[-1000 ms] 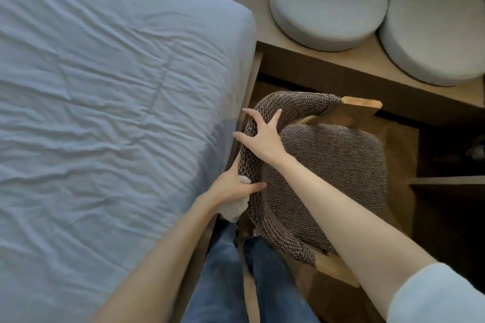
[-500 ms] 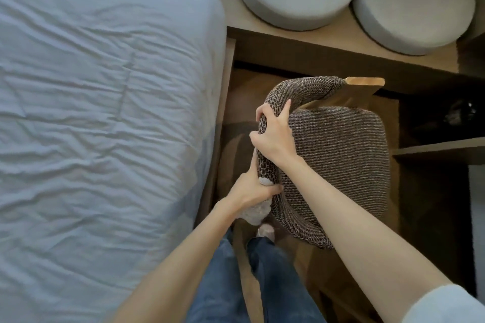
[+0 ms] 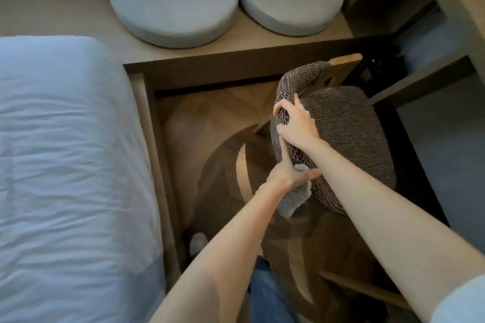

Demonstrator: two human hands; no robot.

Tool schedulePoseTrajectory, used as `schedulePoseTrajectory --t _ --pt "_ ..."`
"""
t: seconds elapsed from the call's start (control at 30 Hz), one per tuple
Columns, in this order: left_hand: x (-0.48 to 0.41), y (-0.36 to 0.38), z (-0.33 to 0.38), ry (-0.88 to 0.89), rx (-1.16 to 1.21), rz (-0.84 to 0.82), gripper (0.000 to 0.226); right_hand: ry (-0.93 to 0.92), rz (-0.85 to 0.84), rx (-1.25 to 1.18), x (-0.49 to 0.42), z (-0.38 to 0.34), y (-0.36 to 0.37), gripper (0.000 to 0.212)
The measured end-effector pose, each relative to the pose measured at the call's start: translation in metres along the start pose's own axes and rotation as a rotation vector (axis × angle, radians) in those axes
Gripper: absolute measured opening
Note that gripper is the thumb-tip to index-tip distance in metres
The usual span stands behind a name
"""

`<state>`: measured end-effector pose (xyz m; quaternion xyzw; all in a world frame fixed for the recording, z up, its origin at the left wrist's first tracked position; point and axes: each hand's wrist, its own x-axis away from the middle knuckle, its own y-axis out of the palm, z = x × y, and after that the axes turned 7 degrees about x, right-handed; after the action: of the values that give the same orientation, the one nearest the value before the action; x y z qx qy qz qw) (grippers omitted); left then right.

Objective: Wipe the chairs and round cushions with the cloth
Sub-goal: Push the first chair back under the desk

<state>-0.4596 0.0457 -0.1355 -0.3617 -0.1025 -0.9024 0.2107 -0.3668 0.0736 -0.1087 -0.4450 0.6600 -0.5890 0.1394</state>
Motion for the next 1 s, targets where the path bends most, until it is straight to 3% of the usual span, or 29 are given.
schedulePoseTrajectory --t 0.1,0.2,0.37,0.5,0.63,0.77,0.87,1.0 --pt "-0.015 0.001 0.005 0.078 -0.127 -0.11 0.115 0.04 -0.028 -0.047 -0.014 0.033 -0.022 0.038" --pt "-0.016 -0.008 -0.002 0.184 -0.264 -0.182 0.094 0.089 -0.025 -0.106 -0.013 0.055 -0.031 0.04" --pt "-0.028 -0.046 0.003 0.183 -0.391 0.004 0.059 0.072 -0.017 -0.29 -0.004 0.075 -0.024 0.048" --pt "-0.042 -0.073 0.039 0.251 -0.542 0.029 0.052 0.078 0.039 -0.568 0.002 0.083 -0.02 0.085" --pt "-0.054 -0.085 0.079 0.413 -0.708 0.132 0.038 0.21 0.059 -0.539 0.003 0.091 -0.015 0.097" --pt "-0.066 -0.089 0.102 0.712 -0.767 0.052 0.053 0.283 -0.035 -0.522 -0.002 0.102 -0.009 0.086" --pt "-0.087 -0.091 0.116 0.782 -0.947 -0.088 0.065 0.302 -0.085 -0.572 -0.004 0.107 -0.004 0.086" --pt "-0.117 -0.096 0.125 0.928 -1.104 -0.246 0.063 0.333 -0.044 -0.554 -0.006 0.105 -0.001 0.083"
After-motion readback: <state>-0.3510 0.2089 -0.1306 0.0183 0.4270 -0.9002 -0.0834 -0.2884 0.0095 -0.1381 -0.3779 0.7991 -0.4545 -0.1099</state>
